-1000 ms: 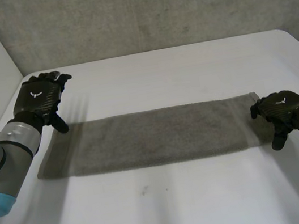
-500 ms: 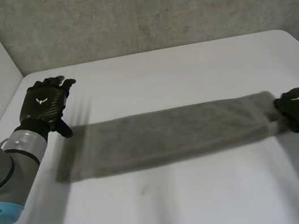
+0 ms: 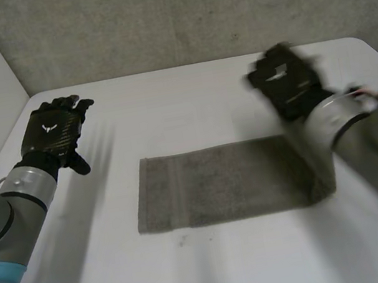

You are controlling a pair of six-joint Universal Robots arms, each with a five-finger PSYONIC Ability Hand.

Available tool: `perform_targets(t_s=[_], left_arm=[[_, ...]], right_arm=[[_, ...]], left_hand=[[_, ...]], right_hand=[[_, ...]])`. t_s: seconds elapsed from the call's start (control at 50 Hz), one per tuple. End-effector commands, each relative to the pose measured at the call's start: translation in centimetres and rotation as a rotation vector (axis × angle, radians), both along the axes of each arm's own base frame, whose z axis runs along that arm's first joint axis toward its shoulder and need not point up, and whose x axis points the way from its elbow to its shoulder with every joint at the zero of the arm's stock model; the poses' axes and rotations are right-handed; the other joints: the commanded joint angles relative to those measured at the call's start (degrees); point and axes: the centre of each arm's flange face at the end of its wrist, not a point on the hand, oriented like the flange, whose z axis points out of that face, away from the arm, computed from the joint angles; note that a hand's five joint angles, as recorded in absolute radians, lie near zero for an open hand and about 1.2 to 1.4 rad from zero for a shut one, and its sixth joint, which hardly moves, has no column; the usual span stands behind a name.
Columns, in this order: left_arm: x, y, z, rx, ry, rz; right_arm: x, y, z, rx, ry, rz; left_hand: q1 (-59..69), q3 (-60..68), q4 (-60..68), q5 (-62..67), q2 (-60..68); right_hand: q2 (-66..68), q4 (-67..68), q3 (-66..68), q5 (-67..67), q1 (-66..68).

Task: Fold the laundry

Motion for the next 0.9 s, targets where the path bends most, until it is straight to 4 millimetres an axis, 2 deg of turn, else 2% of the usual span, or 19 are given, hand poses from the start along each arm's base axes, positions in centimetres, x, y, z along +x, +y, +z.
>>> perform_targets(t_s=[0.02, 0.08, 0.12, 0.24, 0.34, 0.46, 0.48, 0.5, 0.52, 0.56, 0.62, 0.66, 0.68, 0.72, 0.74, 0.78, 0.84, 0.88, 0.9], left_arm=[[-0.1, 0.3, 0.2, -0.005, 0.001, -0.004], [-0.1, 0.3, 0.2, -0.003, 0.001, -0.004], [0.0, 0.4, 0.0, 0.001, 0.000, -0.004], [0.0, 0.6, -0.2, 0.009, -0.001, -0.005], [0.0, 0.6, -0.2, 0.010, -0.002, -0.005], [0.0, 0.7, -0.3, 0.014, -0.001, -0.005], [-0.1, 0.8, -0.3, 0.014, -0.001, -0.008], [-0.3, 1.0, -0.3, 0.014, -0.001, -0.014], [-0.3, 1.0, -0.3, 0.014, -0.001, -0.014], [-1.0, 1.6, -0.4, 0.019, -0.001, -0.039], [-1.4, 2.0, -0.4, 0.021, -0.002, -0.054], [-2.5, 2.9, -0.4, 0.023, 0.002, -0.092], [-2.5, 2.9, -0.4, 0.023, 0.002, -0.092], [-4.0, 4.3, -0.3, 0.034, 0.029, -0.145], [-4.0, 4.3, -0.3, 0.034, 0.029, -0.145], [-4.8, 4.9, -0.2, 0.044, 0.056, -0.175], [-6.1, 6.0, -0.3, 0.076, 0.110, -0.226], [-7.1, 6.5, -0.8, 0.113, 0.149, -0.260], [-7.1, 6.5, -0.8, 0.114, 0.149, -0.260]], right_arm=[[7.6, 6.2, -5.2, 0.078, 0.083, 0.283], [8.8, 7.4, -6.3, 0.086, 0.102, 0.325], [10.9, 9.9, -8.1, 0.089, 0.132, 0.406], [13.1, 11.9, -10.5, 0.118, 0.148, 0.472], [14.0, 13.1, -12.0, 0.139, 0.159, 0.505], [13.9, 13.4, -11.7, 0.176, 0.148, 0.507], [13.7, 13.4, -10.9, 0.199, 0.126, 0.498], [13.5, 13.0, -9.7, 0.220, 0.098, 0.481], [13.5, 13.0, -9.7, 0.221, 0.097, 0.481], [12.8, 12.0, -6.9, 0.253, 0.026, 0.399], [11.6, 10.4, -5.5, 0.271, -0.013, 0.313], [8.1, 7.1, -3.1, 0.327, -0.097, 0.129], [8.1, 7.1, -3.1, 0.327, -0.097, 0.128], [4.9, 5.7, -3.0, 0.424, -0.137, 0.025], [4.9, 5.7, -3.0, 0.424, -0.137, 0.024], [2.2, 4.7, -4.0, 0.485, -0.132, -0.046], [0.8, 4.3, -4.7, 0.512, -0.124, -0.078], [-1.7, 3.8, -5.3, 0.543, -0.122, -0.128], [-1.7, 3.8, -5.3, 0.543, -0.122, -0.128]], left_hand=[[-0.02, 0.44, 0.38, -1.62, 0.55], [-0.02, 0.44, 0.38, -1.62, 0.55], [-0.02, 0.44, 0.38, -1.62, 0.55], [-0.02, 0.44, 0.38, -1.62, 0.55], [-0.02, 0.44, 0.38, -1.62, 0.55], [-0.02, 0.44, 0.38, -1.62, 0.55], [-0.02, 0.44, 0.38, -1.62, 0.55], [-0.02, 0.44, 0.38, -1.62, 0.55], [-0.02, 0.44, 0.38, -1.62, 0.55], [-0.02, 0.44, 0.38, -1.62, 0.55], [-0.02, 0.44, 0.38, -1.62, 0.55], [-0.02, 0.44, 0.38, -1.62, 0.55], [-0.02, 0.44, 0.38, -1.62, 0.55], [-0.02, 0.44, 0.38, -1.62, 0.55], [-0.02, 0.44, 0.38, -1.62, 0.55], [-0.02, 0.44, 0.38, -1.62, 0.55], [-0.02, 0.44, 0.38, -1.62, 0.55], [-0.02, 0.44, 0.38, -1.62, 0.55], [-0.02, 0.44, 0.38, -1.62, 0.55]], right_hand=[[12.71, 11.64, 11.74, 14.00, 25.63], [12.71, 11.64, 11.74, 14.00, 25.63], [12.71, 11.64, 11.74, 14.00, 25.63], [12.71, 11.64, 11.74, 14.00, 25.63], [12.71, 11.64, 11.74, 14.00, 25.63], [12.71, 11.64, 11.74, 14.00, 25.63], [-15.54, -16.62, -16.51, -14.25, -2.62], [-57.29, -58.36, -58.26, -56.00, -44.37], [-57.29, -58.36, -58.26, -56.00, -44.37], [-57.29, -58.36, -58.26, -56.00, -44.37], [-57.29, -58.36, -58.26, -56.00, -44.37], [-57.29, -58.36, -58.26, -56.00, -44.37], [-57.29, -58.36, -58.26, -56.00, -44.37], [-57.29, -58.36, -58.26, -56.00, -44.37], [-57.29, -58.36, -58.26, -56.00, -44.37], [-57.29, -58.36, -58.26, -56.00, -44.37], [-57.29, -58.36, -58.26, -56.00, -44.37], [-57.29, -58.36, -58.26, -56.00, -44.37], [-57.29, -58.36, -58.26, -56.00, -44.37]])
